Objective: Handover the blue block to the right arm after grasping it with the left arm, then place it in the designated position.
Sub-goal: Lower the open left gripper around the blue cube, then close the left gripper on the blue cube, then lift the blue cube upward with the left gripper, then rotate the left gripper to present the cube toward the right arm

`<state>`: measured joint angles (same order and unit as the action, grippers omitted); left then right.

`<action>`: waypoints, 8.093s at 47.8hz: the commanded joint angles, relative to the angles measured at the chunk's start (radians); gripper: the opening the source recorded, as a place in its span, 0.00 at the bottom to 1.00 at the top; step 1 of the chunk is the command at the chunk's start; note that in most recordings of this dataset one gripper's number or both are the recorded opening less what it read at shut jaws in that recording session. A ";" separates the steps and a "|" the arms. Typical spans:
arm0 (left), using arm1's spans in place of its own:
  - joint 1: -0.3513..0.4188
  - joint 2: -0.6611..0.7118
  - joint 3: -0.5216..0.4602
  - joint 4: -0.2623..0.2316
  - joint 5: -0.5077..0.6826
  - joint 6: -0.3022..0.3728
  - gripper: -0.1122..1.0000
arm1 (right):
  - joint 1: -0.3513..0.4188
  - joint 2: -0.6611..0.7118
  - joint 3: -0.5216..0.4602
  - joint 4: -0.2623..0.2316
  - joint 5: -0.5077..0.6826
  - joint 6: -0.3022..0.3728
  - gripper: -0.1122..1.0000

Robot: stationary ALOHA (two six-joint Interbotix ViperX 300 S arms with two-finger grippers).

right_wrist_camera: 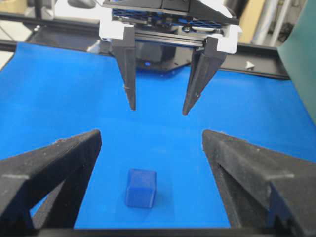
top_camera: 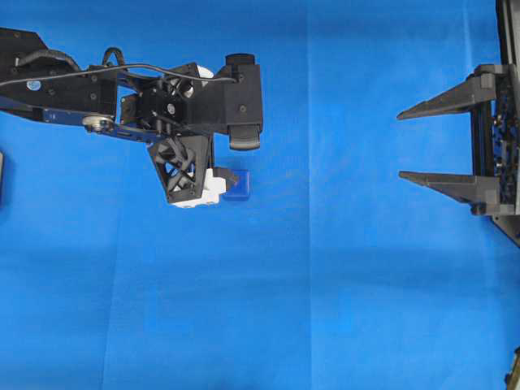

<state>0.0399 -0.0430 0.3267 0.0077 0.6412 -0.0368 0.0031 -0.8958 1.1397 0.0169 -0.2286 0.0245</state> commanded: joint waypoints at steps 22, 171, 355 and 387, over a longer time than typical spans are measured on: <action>0.000 -0.015 -0.020 0.002 -0.005 -0.005 0.92 | 0.002 0.008 -0.028 0.000 0.003 0.000 0.97; -0.021 0.245 0.172 0.002 -0.399 -0.006 0.54 | -0.011 0.060 -0.021 0.000 0.012 -0.005 0.97; -0.066 -0.296 0.325 0.011 -0.687 0.008 0.54 | -0.011 0.064 -0.029 0.000 0.012 0.000 0.97; -0.054 -0.322 0.449 0.008 -0.936 0.011 0.54 | -0.011 0.066 -0.029 0.000 0.005 0.000 0.97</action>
<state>-0.0153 -0.3467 0.7854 0.0169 -0.2884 -0.0276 -0.0061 -0.8314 1.1397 0.0184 -0.2117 0.0230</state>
